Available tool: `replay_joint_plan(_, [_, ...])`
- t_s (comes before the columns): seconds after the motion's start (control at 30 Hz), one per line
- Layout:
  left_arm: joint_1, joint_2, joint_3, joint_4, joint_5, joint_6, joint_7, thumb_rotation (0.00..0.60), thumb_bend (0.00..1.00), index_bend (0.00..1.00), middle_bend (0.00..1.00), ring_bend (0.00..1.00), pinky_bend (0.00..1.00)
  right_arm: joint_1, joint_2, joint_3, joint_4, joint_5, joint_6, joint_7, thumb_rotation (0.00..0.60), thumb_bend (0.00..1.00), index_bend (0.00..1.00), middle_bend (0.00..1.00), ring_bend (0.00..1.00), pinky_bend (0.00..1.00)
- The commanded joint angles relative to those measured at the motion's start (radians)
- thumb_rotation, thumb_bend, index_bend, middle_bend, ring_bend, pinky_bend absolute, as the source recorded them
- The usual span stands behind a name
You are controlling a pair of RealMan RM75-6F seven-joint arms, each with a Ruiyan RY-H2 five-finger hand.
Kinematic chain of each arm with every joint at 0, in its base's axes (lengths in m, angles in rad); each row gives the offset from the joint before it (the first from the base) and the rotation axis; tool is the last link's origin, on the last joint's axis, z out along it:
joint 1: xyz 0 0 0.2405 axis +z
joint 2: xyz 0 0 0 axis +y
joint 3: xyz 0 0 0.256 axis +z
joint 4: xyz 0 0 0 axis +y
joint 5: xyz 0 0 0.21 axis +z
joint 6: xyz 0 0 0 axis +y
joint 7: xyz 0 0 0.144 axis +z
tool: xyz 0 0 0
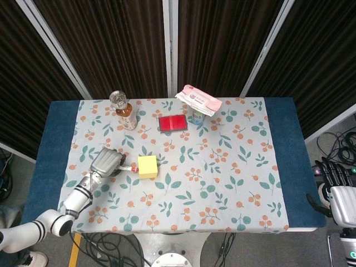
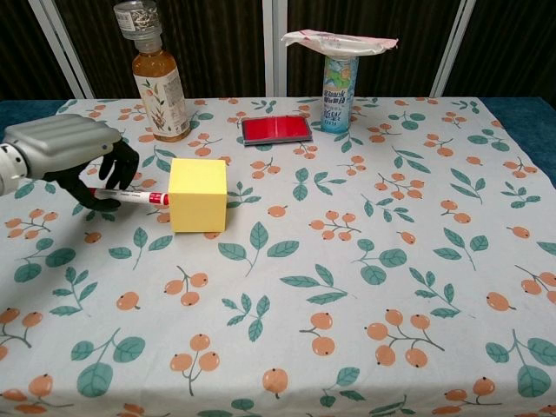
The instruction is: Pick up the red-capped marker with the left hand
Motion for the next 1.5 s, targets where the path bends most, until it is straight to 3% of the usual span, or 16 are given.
replay_joint_plan(0.03, [-0.023,-0.016,-0.014,-0.013,-0.02,-0.019,0.029,0.6,0.48,0.71,0.73,0.54,0.68,-0.001,0.001,0.0,0.0,0.0,0.001,0.001,0.6,0.2,0.0,0.02,0.0,0.0])
replay_joint_plan(0.37, [-0.076,-0.053,-0.05,-0.001,-0.101,-0.062,0.095,0.6,0.48,0.71,0.73,0.54,0.68,-0.005,0.002,-0.002,0.007,-0.001,0.005,0.01,0.6,0.2,0.0,0.02,0.0,0.0])
replay_joint_plan(0.73, [-0.052,0.001,-0.028,-0.078,-0.201,-0.06,0.179,0.6,0.49,0.71,0.73,0.54,0.69,0.006,-0.007,-0.001,0.023,-0.01,-0.005,0.027,0.6,0.2,0.0,0.02,0.0,0.0])
replay_joint_plan(1.5, [-0.23,-0.145,-0.104,0.004,-0.335,-0.158,0.238,0.6,0.48,0.71,0.73,0.54,0.69,0.009,0.001,-0.008,0.024,-0.012,-0.019,0.031,0.6,0.2,0.0,0.02,0.0,0.0])
